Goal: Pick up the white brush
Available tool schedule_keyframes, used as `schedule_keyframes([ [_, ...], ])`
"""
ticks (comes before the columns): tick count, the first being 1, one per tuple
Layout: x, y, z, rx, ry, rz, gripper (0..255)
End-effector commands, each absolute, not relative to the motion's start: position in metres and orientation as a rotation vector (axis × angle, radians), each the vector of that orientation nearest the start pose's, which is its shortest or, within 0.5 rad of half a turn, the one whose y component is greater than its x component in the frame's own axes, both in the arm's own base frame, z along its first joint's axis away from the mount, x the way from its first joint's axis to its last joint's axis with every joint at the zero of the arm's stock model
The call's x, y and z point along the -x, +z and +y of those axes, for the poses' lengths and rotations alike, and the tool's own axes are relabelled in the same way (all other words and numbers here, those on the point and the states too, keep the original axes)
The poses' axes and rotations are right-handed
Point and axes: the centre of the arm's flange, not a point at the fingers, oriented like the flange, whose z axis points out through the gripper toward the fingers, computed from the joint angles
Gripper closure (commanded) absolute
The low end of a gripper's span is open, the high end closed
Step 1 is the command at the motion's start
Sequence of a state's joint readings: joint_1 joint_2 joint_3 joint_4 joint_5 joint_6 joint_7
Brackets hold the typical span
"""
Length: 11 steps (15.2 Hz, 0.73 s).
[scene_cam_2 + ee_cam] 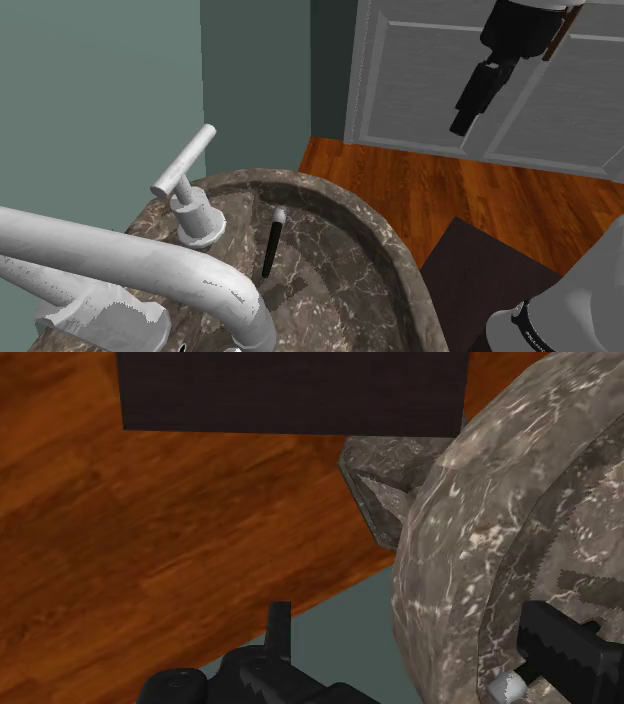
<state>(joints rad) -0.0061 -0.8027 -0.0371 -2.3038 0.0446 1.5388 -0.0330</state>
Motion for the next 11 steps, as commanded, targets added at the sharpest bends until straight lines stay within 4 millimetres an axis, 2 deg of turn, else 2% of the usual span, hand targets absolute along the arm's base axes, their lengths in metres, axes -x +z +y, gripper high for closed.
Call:
schedule_keyframes([
  [1, -0.299, 0.617, -0.012, 3.071, -0.061, -0.004, 0],
  [6, -0.31, 0.59, 0.052, 3.093, -0.073, 0.246, 0],
  [11, -0.331, 0.561, 0.113, 3.096, -0.085, 0.5, 0],
])
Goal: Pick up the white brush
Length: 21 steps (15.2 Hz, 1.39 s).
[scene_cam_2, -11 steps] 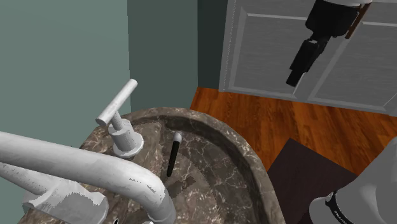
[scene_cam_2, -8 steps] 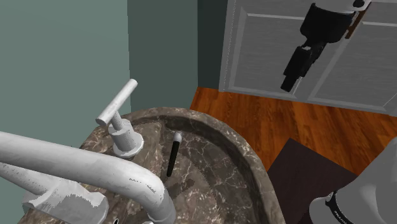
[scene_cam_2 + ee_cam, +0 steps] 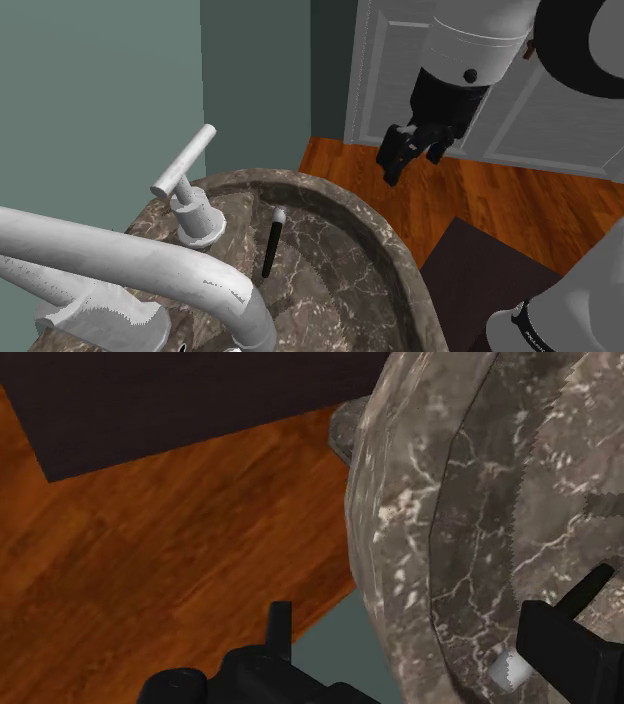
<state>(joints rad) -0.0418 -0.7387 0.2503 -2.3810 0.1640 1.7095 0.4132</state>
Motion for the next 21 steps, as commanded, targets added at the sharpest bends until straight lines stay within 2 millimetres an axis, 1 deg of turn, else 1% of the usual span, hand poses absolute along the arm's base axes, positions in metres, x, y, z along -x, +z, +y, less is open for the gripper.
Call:
schedule_keyframes([
  [1, -0.336, 0.555, 0.125, 3.093, -0.087, 0.551, 0],
  [7, -0.376, 0.518, 0.19, 3.063, -0.101, 0.858, 0],
  [13, -0.427, 0.479, 0.245, 3.001, -0.113, 1.165, 0],
  [19, -0.488, 0.438, 0.287, 2.908, -0.126, 1.468, 0],
  [20, -0.495, 0.434, 0.29, 2.897, -0.127, 1.497, 0],
  [21, -0.495, 0.429, 0.29, 2.897, -0.127, 1.497, 0],
])
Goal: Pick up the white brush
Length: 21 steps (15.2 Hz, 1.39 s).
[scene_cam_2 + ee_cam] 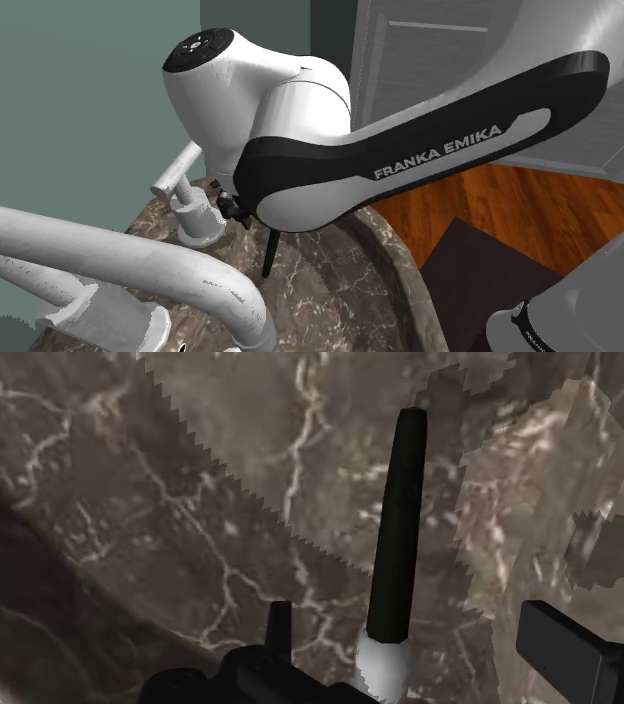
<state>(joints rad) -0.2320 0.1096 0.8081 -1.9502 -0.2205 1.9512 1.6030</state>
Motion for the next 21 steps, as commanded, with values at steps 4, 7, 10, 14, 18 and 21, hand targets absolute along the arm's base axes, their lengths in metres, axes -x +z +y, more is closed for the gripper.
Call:
schedule_keyframes([
  [4, -0.495, 0.408, 0.29, 2.897, -0.127, 1.497, 0],
  [7, -0.495, 0.394, 0.29, 2.897, -0.127, 1.497, 0],
  [10, -0.488, 0.399, 0.29, 2.896, -0.128, 1.498, 255],
  [14, -0.488, 0.399, 0.292, 2.896, -0.128, 1.497, 255],
  [18, -0.495, 0.394, 0.29, 2.897, -0.127, 1.497, 255],
  [21, -0.495, 0.41, 0.29, 2.897, -0.127, 1.497, 255],
])
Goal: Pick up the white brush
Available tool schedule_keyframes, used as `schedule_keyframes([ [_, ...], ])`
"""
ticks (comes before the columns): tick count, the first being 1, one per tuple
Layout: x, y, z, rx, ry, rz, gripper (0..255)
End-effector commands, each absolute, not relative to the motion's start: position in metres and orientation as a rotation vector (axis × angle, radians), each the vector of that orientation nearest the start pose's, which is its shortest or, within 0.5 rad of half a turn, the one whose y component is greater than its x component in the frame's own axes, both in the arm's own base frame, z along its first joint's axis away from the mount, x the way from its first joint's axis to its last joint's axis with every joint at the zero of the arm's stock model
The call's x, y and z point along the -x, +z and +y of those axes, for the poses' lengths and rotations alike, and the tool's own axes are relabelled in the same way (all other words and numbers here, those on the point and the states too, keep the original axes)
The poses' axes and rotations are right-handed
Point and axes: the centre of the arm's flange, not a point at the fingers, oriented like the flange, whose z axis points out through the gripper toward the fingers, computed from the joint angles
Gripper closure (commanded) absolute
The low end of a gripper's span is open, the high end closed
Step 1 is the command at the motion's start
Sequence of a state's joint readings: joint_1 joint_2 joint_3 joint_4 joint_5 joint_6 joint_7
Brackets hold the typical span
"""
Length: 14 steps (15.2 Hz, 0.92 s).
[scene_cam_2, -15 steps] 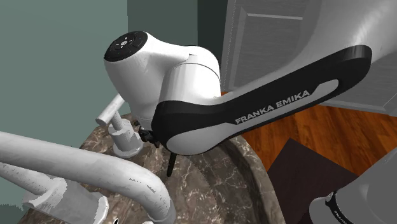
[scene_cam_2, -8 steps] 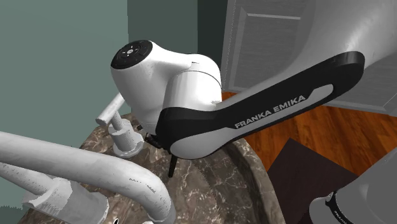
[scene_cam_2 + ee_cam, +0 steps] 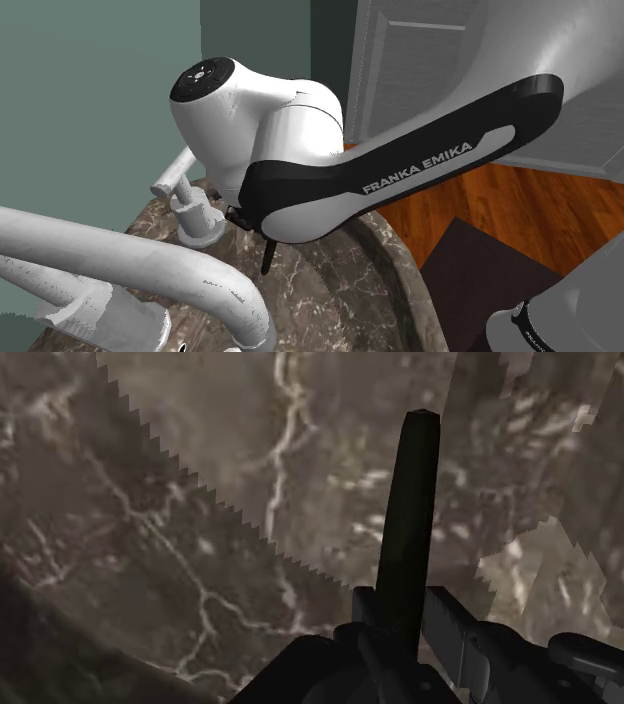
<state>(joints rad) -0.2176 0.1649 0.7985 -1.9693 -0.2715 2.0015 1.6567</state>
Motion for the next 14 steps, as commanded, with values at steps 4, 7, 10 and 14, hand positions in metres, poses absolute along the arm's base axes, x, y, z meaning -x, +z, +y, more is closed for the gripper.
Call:
schedule_keyframes([
  [4, -0.495, 0.431, 0.29, 2.897, -0.127, 1.497, 255],
  [7, -0.495, 0.447, 0.29, 2.897, -0.127, 1.497, 255],
  [10, -0.495, 0.463, 0.29, 2.897, -0.127, 1.497, 255],
  [14, -0.495, 0.474, 0.29, 2.897, -0.127, 1.497, 255],
])
